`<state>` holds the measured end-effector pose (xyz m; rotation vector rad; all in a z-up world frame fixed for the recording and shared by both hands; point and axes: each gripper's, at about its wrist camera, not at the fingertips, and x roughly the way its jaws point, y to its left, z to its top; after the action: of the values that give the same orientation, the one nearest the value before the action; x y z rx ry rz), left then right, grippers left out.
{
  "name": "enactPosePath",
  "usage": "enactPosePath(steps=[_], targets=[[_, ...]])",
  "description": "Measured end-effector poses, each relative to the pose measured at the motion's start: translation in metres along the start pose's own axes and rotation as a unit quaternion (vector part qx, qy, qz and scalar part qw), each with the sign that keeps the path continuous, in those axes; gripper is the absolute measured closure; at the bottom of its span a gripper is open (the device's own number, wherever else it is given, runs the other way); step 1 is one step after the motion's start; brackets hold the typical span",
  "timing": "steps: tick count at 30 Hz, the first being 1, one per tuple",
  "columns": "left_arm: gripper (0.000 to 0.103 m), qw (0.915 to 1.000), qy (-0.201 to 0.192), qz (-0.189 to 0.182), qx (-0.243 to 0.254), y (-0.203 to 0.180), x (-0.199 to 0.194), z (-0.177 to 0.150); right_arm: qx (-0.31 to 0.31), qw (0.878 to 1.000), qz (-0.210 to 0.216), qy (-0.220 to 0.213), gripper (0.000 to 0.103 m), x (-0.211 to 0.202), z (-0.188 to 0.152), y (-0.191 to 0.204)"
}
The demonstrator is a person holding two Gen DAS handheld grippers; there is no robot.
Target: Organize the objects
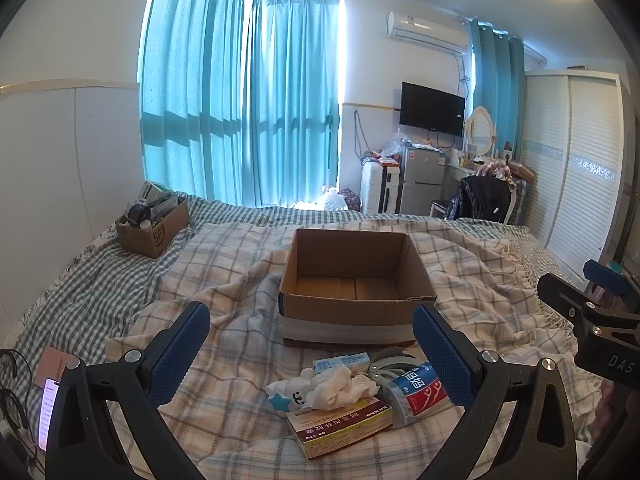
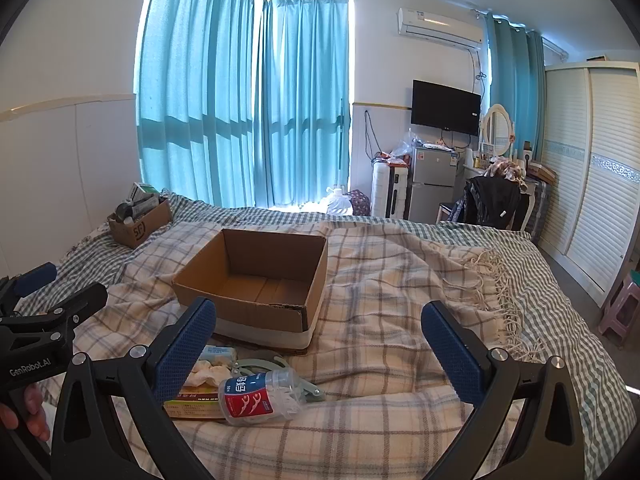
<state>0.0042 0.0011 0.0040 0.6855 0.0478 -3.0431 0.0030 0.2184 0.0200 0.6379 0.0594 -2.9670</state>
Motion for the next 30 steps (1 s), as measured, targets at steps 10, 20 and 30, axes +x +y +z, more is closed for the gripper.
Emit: enactPosePath(steps=[10,20,30], targets=[[0.0,1.0,-0.001,0.001,-0.001,0.0008,-0.0006,-0.0005,-0.002,1.0,0.0,0.003,0.0,0.002,-0.0026,-0.0012],[0.0,1.0,0.003,0.005,-0.003,0.0009,-0.0016,-0.0045,-0.003,1.0,0.0,0.004,0.0,0.0028,-0.0022,-0.0002],[0.0,1.0,0.004,0.001,-0.007,-0.0005,-0.0007,-0.0073,-0.01,1.0,0.0,0.004,0.0,0.0034,-0.0043,0.0041]])
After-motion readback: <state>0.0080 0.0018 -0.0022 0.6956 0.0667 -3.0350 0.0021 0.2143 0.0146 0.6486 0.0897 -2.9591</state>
